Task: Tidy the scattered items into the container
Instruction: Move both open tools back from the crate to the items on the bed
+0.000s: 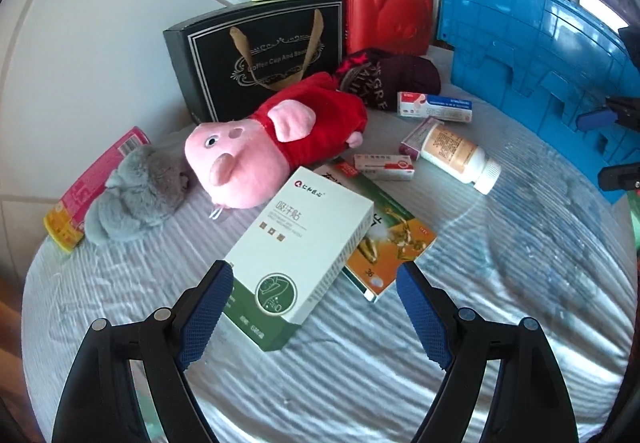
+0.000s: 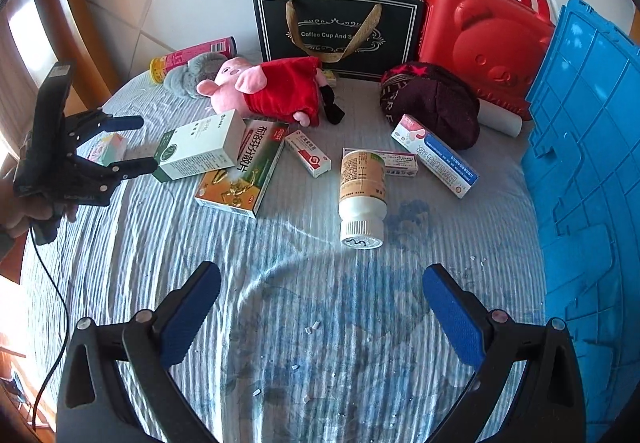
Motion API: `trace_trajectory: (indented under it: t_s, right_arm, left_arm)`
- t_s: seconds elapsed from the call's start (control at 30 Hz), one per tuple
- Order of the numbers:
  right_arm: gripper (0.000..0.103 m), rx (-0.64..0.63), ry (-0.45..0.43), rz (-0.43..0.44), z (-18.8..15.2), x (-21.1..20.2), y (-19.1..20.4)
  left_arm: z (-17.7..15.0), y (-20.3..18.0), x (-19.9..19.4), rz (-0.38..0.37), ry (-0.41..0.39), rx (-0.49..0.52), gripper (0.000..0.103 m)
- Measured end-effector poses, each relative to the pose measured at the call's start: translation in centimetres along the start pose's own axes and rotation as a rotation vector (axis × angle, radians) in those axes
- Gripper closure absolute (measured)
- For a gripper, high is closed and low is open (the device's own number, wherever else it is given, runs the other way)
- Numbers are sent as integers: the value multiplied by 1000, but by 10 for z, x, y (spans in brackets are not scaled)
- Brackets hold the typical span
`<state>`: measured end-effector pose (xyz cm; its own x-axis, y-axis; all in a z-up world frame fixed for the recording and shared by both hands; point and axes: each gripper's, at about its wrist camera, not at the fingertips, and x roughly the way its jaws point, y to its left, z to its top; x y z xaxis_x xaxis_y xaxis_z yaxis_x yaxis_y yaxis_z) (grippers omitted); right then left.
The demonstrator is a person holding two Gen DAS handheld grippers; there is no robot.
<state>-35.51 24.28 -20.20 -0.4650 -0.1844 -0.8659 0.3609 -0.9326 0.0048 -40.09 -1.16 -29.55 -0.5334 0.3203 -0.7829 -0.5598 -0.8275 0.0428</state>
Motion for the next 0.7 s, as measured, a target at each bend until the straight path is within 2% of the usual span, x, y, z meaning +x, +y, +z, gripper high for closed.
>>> trace_trajectory:
  t_s: [0.2,0.33,0.43,0.57,0.7]
  right_arm:
    - [1,11,15,-14,-4,10,-6]
    - [1,10,23,-19,-4,17,-10]
    - [1,9,25,-21,-3,22,-12]
    - [1,13,25,-21,-3,26,-15]
    - [1,12,36,-21,-5,33,-17]
  left_arm:
    - [-2,16,31,-103,39,71,17]
    - [0,27,42,-118,34,81,16]
    - [2,32,49,-134,26,115,7]
    - [3,33,67,-138,64,182,7]
    - [4,37,78,-140,67,188,7]
